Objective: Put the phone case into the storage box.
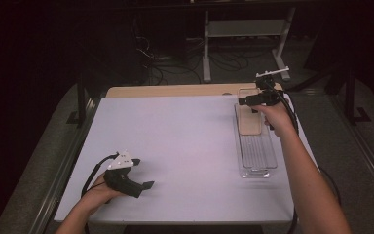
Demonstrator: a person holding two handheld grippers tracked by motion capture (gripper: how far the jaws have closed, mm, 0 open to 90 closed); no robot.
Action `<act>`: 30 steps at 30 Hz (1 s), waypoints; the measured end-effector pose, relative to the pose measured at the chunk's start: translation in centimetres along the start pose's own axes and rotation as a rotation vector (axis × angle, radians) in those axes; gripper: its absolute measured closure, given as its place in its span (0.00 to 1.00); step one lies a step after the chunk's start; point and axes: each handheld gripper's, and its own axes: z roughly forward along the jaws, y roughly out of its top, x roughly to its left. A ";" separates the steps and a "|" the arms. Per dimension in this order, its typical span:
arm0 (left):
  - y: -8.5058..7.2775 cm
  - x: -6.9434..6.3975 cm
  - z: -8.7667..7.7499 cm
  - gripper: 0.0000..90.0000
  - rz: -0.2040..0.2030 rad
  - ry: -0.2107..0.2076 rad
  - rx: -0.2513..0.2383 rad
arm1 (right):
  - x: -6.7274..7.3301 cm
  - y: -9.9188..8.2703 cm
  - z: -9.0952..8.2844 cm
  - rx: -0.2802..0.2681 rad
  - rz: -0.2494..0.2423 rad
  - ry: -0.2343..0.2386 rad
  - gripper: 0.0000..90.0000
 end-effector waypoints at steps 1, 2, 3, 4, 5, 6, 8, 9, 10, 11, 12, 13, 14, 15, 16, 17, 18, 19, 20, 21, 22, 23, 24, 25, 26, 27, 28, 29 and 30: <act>0.0 0.0 0.0 0.02 0.000 0.000 -0.002 | 0.1 -0.4 -0.2 -0.013 -0.015 0.010 0.00; 0.0 0.1 0.0 0.02 0.002 0.000 -0.001 | 0.3 -0.7 -0.3 -0.019 -0.026 0.017 0.00; 0.0 0.1 0.0 0.02 0.004 0.001 -0.001 | 0.5 -1.0 -0.5 -0.023 -0.036 0.029 0.00; 0.0 0.1 0.0 0.02 0.003 0.001 0.000 | 0.6 -1.4 -0.6 -0.030 -0.051 0.038 0.00; 0.0 0.1 -0.1 0.02 0.002 0.003 -0.002 | 0.8 -1.7 -0.7 -0.030 -0.059 0.045 0.00; 0.0 0.1 -0.1 0.02 0.002 0.002 0.000 | 1.0 -2.0 -0.9 -0.031 -0.070 0.050 0.00; 0.0 0.2 -0.1 0.02 -0.001 0.003 0.002 | 1.4 -2.7 -1.3 -0.039 -0.084 0.071 0.00; 0.0 0.3 -0.1 0.02 0.001 0.001 0.006 | 1.6 -3.0 -1.4 -0.042 -0.087 0.078 0.00; 0.1 0.3 -0.2 0.02 0.003 -0.003 0.005 | 1.8 -3.3 -1.6 -0.041 -0.087 0.090 0.00; 0.1 0.3 -0.2 0.02 0.005 -0.006 0.012 | 2.0 -3.6 -1.8 -0.046 -0.100 0.094 0.00; 0.1 0.3 -0.3 0.02 0.007 -0.003 0.013 | 2.2 -4.0 -2.0 -0.049 -0.103 0.100 0.00; 0.2 0.4 -0.3 0.02 0.016 0.000 0.012 | 2.4 -4.4 -2.1 -0.054 -0.109 0.104 0.00; 0.2 0.5 -0.3 0.02 0.017 -0.003 0.014 | 2.5 -4.7 -2.3 -0.058 -0.116 0.117 0.00; 0.3 0.5 -0.4 0.02 0.018 -0.002 0.015 | 2.7 -5.1 -2.4 -0.062 -0.123 0.124 0.00; 0.4 0.6 -0.5 0.02 0.023 0.001 0.016 | 2.8 -5.5 -2.6 -0.065 -0.127 0.132 0.00; 0.4 0.6 -0.5 0.02 0.025 0.000 0.015 | 3.0 -5.8 -2.8 -0.068 -0.125 0.143 0.00; 0.5 0.6 -0.6 0.02 0.011 0.001 0.010 | 3.1 -6.0 -2.9 -0.072 -0.128 0.152 0.00; 0.6 0.6 -0.6 0.02 0.008 0.004 0.002 | 3.3 -6.4 -3.1 -0.080 -0.135 0.163 0.00; 0.7 0.7 -0.7 0.02 0.008 0.005 0.004 | 3.5 -6.7 -3.4 -0.078 -0.134 0.171 0.00; 0.8 0.7 -0.8 0.02 0.010 0.006 0.002 | 3.7 -7.0 -3.6 -0.080 -0.136 0.180 0.00; 0.9 0.7 -0.9 0.02 0.007 0.008 0.004 | 3.8 -7.3 -3.7 -0.090 -0.144 0.187 0.00; 1.1 0.9 -1.0 0.02 0.019 0.013 0.010 | 3.9 -7.6 -3.9 -0.091 -0.144 0.194 0.00; 1.2 0.8 -1.0 0.02 0.009 0.012 0.007 | 4.1 -7.9 -4.1 -0.093 -0.147 0.203 0.00; 1.2 0.9 -1.1 0.02 0.011 0.014 0.006 | 4.2 -8.2 -4.3 -0.095 -0.151 0.209 0.00; 1.3 0.9 -1.2 0.02 0.009 0.016 0.009 | 4.3 -8.5 -4.4 -0.100 -0.156 0.213 0.00; 1.4 0.9 -1.1 0.02 0.001 0.016 0.000 | 4.4 -8.8 -4.5 -0.103 -0.158 0.219 0.00; 1.5 0.9 -1.2 0.02 -0.001 0.014 0.008 | 4.5 -9.1 -4.7 -0.103 -0.157 0.223 0.00; 1.5 0.9 -1.2 0.02 0.000 0.012 0.008 | 4.6 -9.4 -4.8 -0.108 -0.166 0.227 0.00; 1.6 0.9 -1.3 0.02 0.008 0.011 0.022 | 4.7 -9.7 -5.0 -0.110 -0.168 0.230 0.00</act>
